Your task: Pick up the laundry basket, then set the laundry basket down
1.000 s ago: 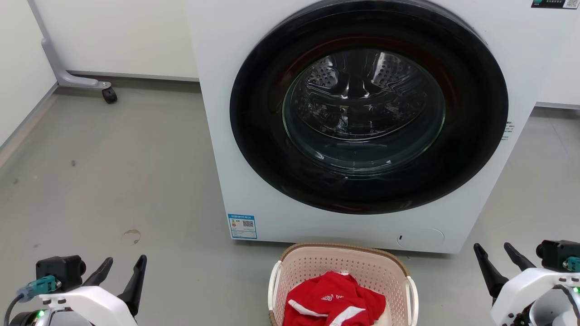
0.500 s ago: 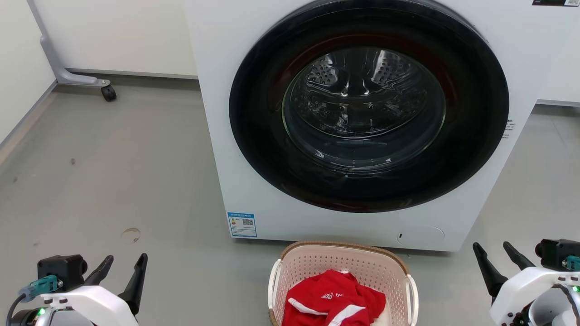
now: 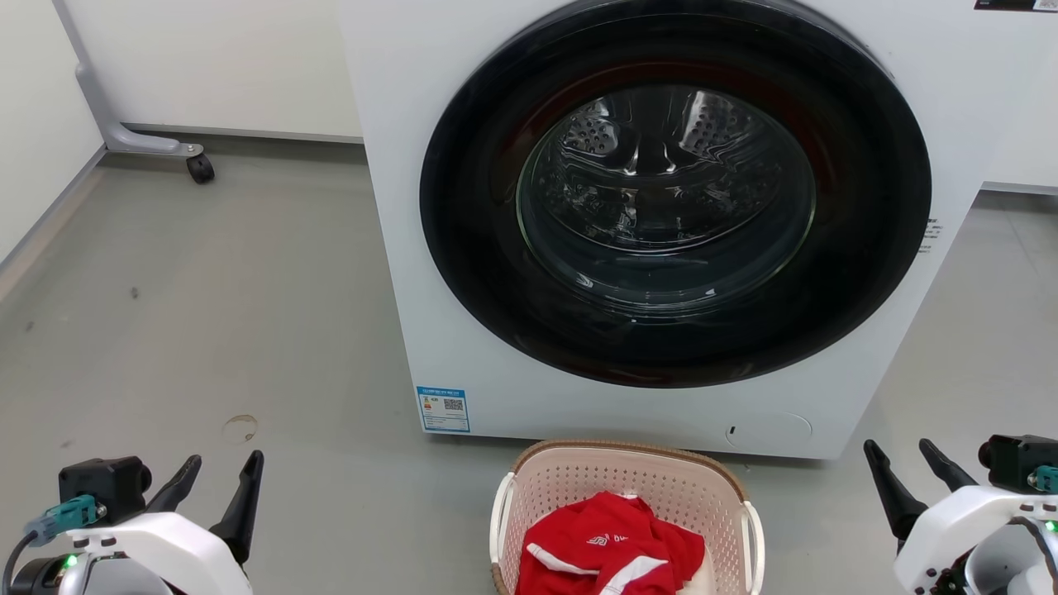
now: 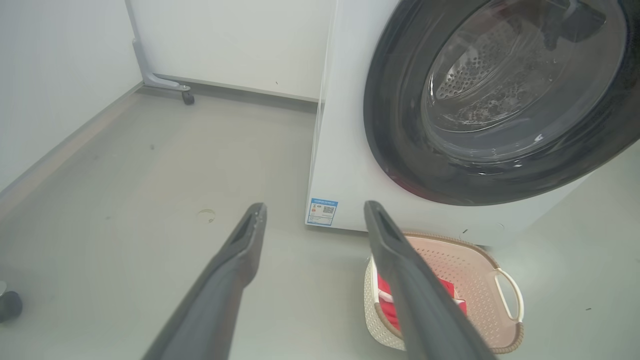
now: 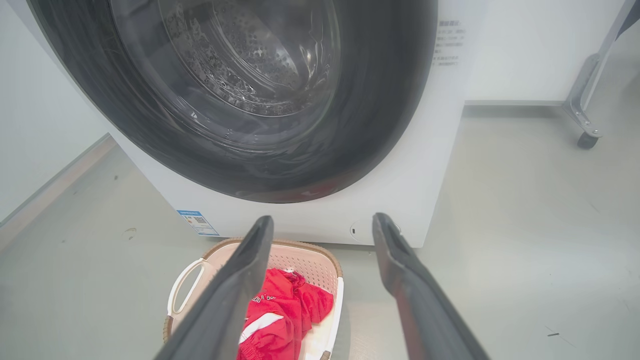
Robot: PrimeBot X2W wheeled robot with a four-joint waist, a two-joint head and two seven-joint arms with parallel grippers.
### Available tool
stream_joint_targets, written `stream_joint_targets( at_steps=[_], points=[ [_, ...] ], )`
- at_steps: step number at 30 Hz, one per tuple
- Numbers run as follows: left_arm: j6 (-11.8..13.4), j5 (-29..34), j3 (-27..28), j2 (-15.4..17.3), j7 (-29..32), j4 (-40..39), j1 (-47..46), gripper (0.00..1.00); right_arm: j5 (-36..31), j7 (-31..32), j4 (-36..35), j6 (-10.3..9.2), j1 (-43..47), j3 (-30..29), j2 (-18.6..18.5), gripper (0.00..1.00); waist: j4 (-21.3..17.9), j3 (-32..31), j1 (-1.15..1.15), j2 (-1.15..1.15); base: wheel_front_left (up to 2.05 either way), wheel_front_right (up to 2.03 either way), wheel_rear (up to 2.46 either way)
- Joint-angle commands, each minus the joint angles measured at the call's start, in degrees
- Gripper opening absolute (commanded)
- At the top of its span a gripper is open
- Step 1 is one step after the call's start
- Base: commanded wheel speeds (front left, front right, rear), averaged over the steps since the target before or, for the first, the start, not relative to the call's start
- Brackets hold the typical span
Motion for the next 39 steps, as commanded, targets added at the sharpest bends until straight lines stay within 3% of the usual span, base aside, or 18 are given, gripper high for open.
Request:
stream_joint_targets(
  at_steps=[1, 39],
  points=[
    [-0.3, 0.6, 2.8, 2.0, -0.6, -0.4, -1.4, 1.00, -0.6, 0.0, -1.6, -0.16, -0.7, 0.8, -1.1, 1.00, 0.0, 0.0, 0.00, 0.00, 0.00, 0.00, 0.00],
    [-1.1, 3.7, 4.0, 1.6, -0.8, -1.3, -1.2, 1.00, -0.6, 0.2, -1.7, -0.16, -0.4, 0.7, -1.5, 1.00, 0.6, -0.3, 0.00, 0.00, 0.00, 0.00, 0.00]
  ],
)
